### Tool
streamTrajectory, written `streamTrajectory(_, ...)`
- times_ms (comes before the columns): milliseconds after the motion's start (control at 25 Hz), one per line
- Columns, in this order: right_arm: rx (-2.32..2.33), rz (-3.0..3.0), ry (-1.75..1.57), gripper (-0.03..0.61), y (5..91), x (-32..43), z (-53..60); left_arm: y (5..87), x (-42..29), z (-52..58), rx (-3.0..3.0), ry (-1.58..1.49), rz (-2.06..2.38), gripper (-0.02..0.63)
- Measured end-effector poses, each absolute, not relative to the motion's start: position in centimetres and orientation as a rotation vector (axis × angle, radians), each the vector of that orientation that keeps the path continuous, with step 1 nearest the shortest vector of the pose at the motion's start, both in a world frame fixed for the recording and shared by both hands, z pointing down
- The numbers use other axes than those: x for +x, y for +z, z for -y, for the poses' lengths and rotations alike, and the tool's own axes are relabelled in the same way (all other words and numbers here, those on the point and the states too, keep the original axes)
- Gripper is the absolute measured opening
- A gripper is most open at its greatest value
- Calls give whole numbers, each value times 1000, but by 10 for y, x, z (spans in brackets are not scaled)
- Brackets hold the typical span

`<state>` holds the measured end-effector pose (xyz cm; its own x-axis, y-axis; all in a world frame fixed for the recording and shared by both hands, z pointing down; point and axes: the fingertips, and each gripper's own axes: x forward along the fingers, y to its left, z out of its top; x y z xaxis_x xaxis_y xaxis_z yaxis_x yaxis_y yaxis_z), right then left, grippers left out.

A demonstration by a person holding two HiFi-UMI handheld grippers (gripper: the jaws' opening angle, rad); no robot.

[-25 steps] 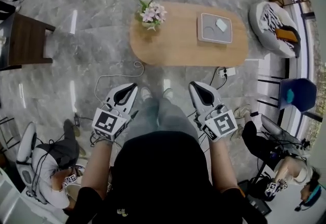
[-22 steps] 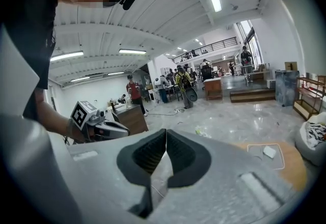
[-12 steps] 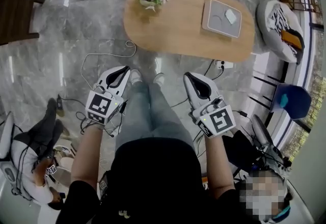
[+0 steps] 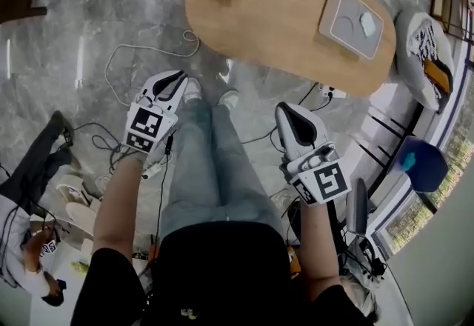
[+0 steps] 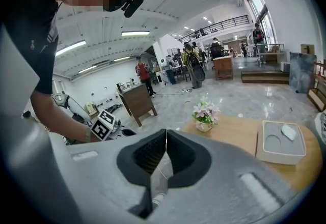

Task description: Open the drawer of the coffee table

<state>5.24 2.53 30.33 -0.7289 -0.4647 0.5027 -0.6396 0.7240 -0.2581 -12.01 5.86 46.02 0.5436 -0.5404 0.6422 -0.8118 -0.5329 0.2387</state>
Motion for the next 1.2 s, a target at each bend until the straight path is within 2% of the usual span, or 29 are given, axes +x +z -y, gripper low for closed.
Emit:
streamTrajectory(280,813,2507,608,0,371,57,-22,543,-109,-53,2278,753,1047,88)
streamTrajectory(680,837,2475,695,0,461,74,-24,659,-98,-39,2265,843,1014,206)
streamTrajectory(1200,910,2422,781,0,530,95,-25,766,-90,-13,2349,843,953,250)
